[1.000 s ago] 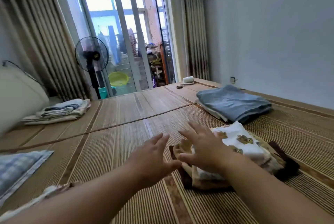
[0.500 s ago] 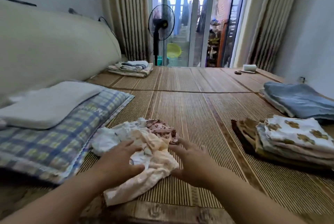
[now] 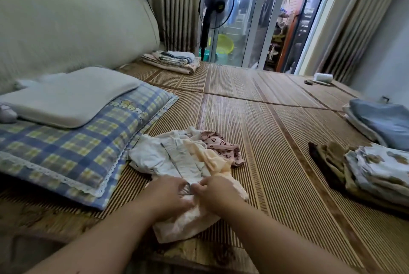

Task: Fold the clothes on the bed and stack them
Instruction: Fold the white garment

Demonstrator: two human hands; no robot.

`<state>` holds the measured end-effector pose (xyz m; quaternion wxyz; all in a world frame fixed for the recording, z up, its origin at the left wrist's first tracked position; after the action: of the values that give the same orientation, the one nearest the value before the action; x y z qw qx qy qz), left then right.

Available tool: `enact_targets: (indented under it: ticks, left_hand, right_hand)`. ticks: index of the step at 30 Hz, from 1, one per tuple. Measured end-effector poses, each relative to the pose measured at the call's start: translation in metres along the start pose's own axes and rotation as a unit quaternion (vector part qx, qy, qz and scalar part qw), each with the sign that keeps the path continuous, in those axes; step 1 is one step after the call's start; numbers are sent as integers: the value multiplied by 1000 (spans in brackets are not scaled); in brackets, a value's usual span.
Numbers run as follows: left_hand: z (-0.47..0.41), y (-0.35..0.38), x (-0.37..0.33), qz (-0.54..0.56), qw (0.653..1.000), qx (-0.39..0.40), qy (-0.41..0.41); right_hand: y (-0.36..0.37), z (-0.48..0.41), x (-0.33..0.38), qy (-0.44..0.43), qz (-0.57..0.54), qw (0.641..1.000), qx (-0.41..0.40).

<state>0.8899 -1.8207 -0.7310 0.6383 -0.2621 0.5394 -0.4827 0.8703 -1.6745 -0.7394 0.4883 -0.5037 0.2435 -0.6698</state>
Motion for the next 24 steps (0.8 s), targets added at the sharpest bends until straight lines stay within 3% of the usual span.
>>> enact_targets:
  ticks: [4,6,10,13,15,17,19,24]
  left_hand:
    - [-12,-5,2,47,999,1,-1]
    - [-14,-6,3,73,997,10,4]
    - [-12,-11,8,137,989,43,25]
    - [-8,-19,11,242,967,45,65]
    - [-2,-30,9,250,964,-18,91]
    - [4,-42,3,176,970,-135,97]
    - [15,-51,-10,142,952,-241,121]
    - [30,-62,-20,73,936,-323,117]
  right_hand:
    - [3,-18,7,47,19,998,35]
    - [3,-20,10,44,14,999,19]
    - [-3,-19,19,40,114,992,-31]
    - [-27,-13,20,-10,-2,999,-47]
    - [-51,3,25,-88,-99,990,-49]
    - [-77,29,35,-168,-123,976,-59]
    - [-98,57,45,-227,-128,964,-46]
    - [-140,118,42,-262,-211,941,-35]
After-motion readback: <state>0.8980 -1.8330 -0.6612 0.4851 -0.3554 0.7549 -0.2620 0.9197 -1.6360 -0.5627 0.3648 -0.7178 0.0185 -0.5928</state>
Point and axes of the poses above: each hand's wrist, its own z-axis away from the middle knuckle, its own y-axis out of the palm, x = y × z, the point moved 3 cm from there along -z, towards the middle knuckle, and after that the axes turned 9 degrees about x, right-handed, at the moved point
